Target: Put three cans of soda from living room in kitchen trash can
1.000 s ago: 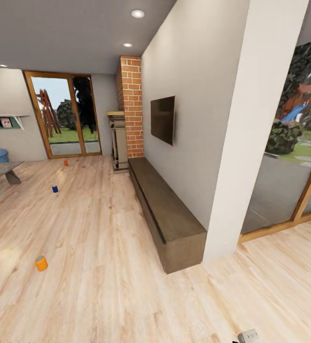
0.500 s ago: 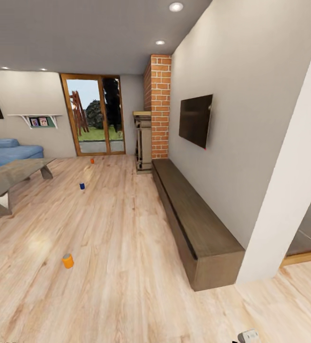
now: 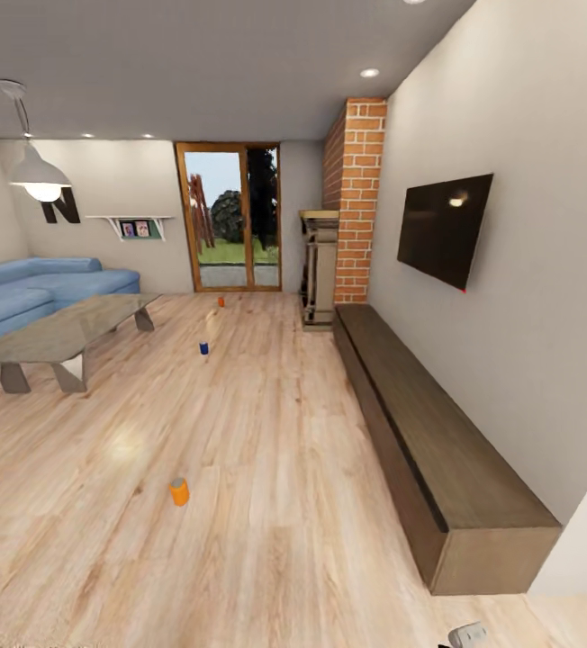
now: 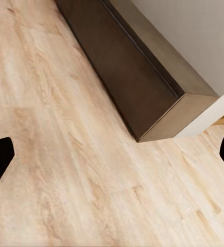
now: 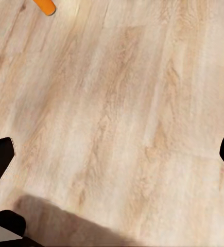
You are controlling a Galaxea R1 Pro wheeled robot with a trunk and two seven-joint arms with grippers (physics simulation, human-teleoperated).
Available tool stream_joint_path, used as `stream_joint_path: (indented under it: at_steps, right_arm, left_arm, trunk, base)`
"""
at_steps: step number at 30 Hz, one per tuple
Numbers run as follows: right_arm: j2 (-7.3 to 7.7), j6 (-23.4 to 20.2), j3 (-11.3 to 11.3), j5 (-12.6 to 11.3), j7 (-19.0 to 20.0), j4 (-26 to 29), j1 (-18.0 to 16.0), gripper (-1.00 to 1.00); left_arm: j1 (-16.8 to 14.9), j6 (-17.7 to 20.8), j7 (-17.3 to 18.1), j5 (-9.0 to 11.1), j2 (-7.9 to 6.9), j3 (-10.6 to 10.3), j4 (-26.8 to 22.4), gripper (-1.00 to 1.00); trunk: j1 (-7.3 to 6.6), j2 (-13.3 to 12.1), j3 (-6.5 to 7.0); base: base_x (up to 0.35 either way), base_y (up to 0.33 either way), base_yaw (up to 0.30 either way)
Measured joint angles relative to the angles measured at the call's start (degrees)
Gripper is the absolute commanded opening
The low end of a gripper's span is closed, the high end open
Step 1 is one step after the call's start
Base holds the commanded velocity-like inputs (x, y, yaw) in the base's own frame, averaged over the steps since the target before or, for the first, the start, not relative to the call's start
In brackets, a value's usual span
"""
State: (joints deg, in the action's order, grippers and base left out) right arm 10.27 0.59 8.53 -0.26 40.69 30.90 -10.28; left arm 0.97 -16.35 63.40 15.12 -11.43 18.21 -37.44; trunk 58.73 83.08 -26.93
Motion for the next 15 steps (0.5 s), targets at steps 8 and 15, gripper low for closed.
stream_joint_path:
  at_steps: [8, 15]
  right_arm:
    - [0.02, -0.01, 0.00, 0.00, 0.00, 0.03, 0.00, 1.00]
    - [0.02, -0.03, 0.00, 0.00, 0.00, 0.02, 0.00, 1.00]
  left_arm:
    - [0.00, 0.00, 0.01, 0.00, 0.00, 0.01, 0.00, 1.00]
    - [0.00, 0.00, -0.02, 0.00, 0.00, -0.03, 0.00, 1.00]
  trunk:
    - [0.00, 0.00, 0.00]
    - [0.00, 0.00, 0.00]
  base:
    - [0.225, 0.259, 0.290]
    - [0.277, 0.230, 0.290]
